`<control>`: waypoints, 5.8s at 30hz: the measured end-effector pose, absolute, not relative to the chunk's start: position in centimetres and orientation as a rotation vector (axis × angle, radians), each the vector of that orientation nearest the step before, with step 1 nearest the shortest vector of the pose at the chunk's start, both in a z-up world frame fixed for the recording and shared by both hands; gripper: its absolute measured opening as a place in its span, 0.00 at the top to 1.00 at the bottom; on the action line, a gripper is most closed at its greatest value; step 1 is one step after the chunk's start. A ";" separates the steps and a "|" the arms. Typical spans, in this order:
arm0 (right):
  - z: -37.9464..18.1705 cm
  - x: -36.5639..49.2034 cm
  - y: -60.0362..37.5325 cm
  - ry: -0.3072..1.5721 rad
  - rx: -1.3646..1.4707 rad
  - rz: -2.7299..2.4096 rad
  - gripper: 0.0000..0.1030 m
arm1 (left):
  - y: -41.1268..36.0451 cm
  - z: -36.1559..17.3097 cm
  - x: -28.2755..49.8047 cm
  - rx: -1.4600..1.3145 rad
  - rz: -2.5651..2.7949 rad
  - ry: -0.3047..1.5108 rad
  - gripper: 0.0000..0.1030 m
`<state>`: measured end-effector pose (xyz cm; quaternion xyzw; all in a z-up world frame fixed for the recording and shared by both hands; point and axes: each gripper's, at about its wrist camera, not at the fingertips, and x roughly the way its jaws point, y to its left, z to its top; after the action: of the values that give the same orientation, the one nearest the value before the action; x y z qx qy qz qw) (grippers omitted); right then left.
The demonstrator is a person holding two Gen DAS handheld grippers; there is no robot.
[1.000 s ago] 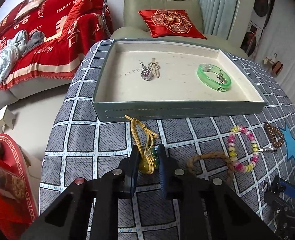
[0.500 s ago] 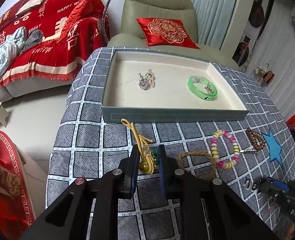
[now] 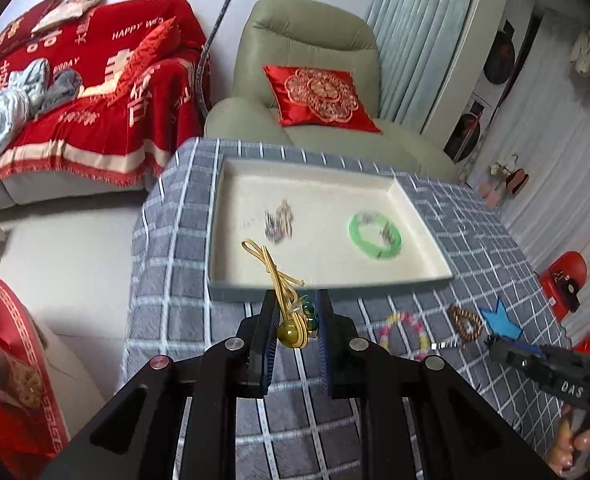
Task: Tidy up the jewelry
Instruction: 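Carry the bracelet and black clip into the tray and open both tools, then withdraw both open tools from the tray back over the loose jewelry, then grasp the tan braided bracelet with the left tool while the right tool grasps the brown coiled hair tie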
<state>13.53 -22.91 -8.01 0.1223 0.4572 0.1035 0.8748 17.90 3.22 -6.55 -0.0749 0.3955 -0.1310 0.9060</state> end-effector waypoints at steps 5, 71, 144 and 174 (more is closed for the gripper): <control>-6.2 17.4 -22.0 0.938 0.249 0.256 0.81 | 3.3 -3.9 20.2 -0.113 -0.259 0.777 0.67; -9.5 25.3 -21.8 0.958 0.250 0.185 0.43 | -3.0 -10.6 27.0 0.142 -0.117 0.814 0.05; -8.1 9.5 -23.6 0.808 0.037 0.199 0.00 | -3.3 -9.0 9.2 0.086 -0.090 0.863 0.00; -11.7 9.5 -31.5 0.920 0.145 0.069 0.00 | -4.5 -13.6 12.9 0.084 -0.175 0.937 0.00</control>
<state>9.48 -31.50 -11.75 0.0700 0.4433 0.0333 0.8930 12.89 -4.50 -13.58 0.0405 0.4510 -0.0842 0.8876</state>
